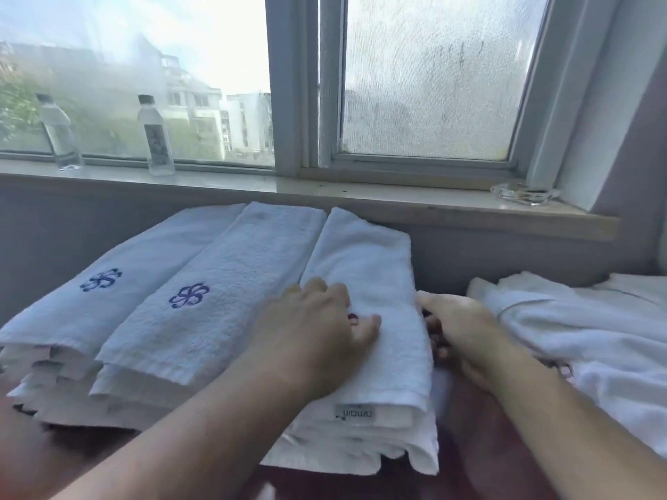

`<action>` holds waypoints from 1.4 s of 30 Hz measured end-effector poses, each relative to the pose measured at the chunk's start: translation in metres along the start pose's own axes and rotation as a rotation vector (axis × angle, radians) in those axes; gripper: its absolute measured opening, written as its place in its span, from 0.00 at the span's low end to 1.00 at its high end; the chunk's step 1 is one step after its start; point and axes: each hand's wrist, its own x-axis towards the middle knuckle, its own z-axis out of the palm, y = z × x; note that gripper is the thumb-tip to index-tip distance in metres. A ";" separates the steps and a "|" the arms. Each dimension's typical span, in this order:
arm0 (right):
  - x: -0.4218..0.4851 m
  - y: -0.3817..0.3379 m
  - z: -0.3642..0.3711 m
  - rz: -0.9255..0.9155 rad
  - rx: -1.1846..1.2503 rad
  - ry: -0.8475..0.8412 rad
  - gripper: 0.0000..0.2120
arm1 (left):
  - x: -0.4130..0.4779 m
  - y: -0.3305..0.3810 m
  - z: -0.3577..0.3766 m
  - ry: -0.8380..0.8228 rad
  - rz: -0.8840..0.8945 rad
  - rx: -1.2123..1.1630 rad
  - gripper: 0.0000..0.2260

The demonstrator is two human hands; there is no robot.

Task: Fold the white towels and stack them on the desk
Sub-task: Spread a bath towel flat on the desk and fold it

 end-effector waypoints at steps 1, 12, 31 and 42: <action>0.004 0.003 0.002 -0.019 0.006 0.098 0.15 | 0.002 0.002 0.000 -0.018 0.029 0.014 0.26; 0.021 -0.003 0.062 0.046 0.388 0.019 0.16 | 0.008 -0.034 0.021 -0.102 0.005 0.012 0.40; -0.070 0.006 0.043 0.155 0.321 -0.018 0.22 | -0.071 -0.010 0.016 -0.079 -0.014 -0.033 0.35; -0.170 0.041 -0.096 0.076 0.292 0.309 0.13 | -0.097 0.119 0.031 0.193 0.370 -0.288 0.22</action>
